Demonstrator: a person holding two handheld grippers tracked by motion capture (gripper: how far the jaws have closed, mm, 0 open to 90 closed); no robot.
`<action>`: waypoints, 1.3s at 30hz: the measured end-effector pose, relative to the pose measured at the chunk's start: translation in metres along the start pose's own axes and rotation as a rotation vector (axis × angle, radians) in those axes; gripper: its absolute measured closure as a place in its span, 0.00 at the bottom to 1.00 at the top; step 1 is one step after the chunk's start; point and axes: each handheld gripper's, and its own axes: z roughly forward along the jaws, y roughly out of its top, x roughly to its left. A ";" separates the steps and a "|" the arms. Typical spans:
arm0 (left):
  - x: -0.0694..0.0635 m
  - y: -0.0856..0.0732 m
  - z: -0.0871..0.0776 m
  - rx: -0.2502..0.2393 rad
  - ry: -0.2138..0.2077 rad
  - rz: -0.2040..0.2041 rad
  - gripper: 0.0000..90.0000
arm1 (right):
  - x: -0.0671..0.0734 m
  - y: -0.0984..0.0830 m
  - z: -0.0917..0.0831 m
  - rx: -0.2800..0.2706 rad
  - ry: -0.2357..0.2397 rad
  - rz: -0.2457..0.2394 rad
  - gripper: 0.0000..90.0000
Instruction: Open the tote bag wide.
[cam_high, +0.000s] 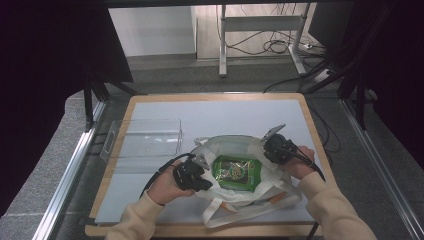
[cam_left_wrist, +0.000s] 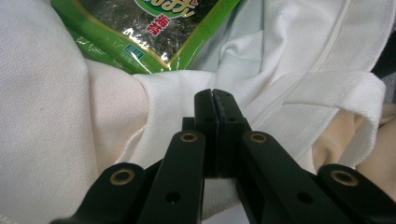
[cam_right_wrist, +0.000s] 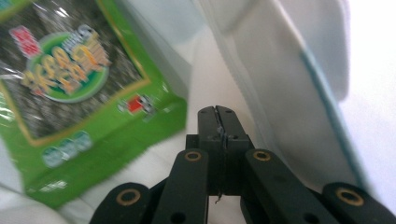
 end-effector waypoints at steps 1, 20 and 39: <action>0.000 0.000 0.000 0.000 0.001 0.000 1.00 | -0.001 -0.001 0.001 0.005 -0.004 0.001 0.99; -0.002 -0.005 -0.001 0.008 -0.009 -0.006 1.00 | -0.024 -0.006 0.001 0.060 -0.121 0.068 0.99; -0.001 -0.005 0.002 0.012 -0.011 -0.011 0.99 | 0.057 -0.006 -0.032 -0.038 0.161 -0.077 0.99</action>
